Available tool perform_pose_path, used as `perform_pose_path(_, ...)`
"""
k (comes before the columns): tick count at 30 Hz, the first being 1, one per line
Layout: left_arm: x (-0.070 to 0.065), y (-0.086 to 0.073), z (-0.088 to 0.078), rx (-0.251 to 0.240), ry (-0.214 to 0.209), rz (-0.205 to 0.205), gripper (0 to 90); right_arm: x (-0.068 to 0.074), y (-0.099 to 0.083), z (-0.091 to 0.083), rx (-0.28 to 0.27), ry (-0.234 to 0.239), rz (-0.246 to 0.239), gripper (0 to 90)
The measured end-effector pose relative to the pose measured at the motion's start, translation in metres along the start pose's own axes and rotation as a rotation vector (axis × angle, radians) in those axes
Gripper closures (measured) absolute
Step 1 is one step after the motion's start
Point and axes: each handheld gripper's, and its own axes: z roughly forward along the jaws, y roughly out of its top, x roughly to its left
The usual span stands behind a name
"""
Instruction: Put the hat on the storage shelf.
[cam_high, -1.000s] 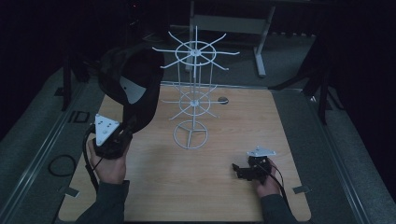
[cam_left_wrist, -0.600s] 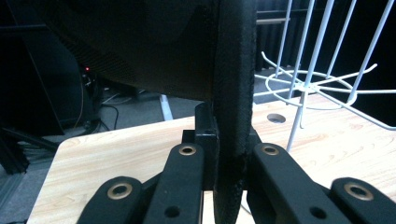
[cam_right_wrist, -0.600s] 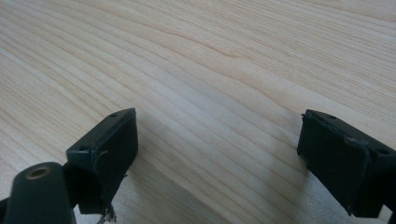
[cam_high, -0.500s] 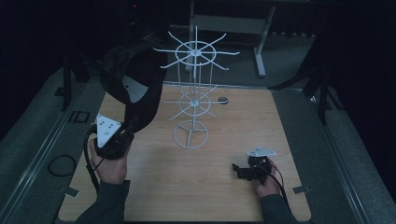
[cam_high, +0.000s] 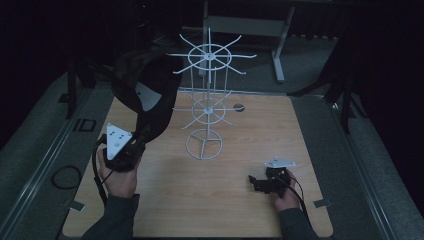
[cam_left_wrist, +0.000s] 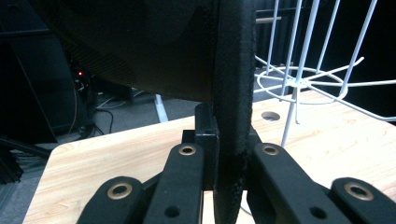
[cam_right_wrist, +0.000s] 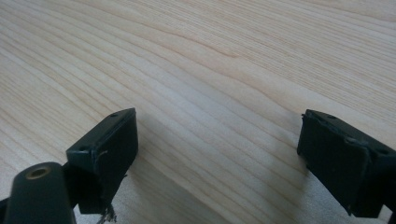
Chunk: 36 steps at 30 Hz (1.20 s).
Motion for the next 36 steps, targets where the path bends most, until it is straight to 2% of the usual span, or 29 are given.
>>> perform_pose_path(12,-0.005,-0.006,0.004,-0.005,0.008,0.070,86.5,0.000,0.000,0.000,0.000,0.000,-0.001,12.3)
perform_pose_path(20,-0.009,-0.012,0.008,-0.003,-0.003,0.119,86.3,0.000,0.000,0.000,0.001,0.001,0.000,12.3)
perform_pose_path(24,-0.010,-0.017,0.011,0.015,-0.013,0.143,84.5,0.000,0.000,0.000,0.000,0.001,0.000,12.3)
perform_pose_path(30,-0.008,-0.020,0.012,0.014,-0.036,0.126,77.2,0.000,0.000,0.000,-0.002,0.001,0.000,12.3)
perform_pose_path(36,-0.006,-0.020,0.011,0.005,-0.046,0.106,62.5,0.000,0.000,0.000,-0.001,0.001,-0.001,12.3)
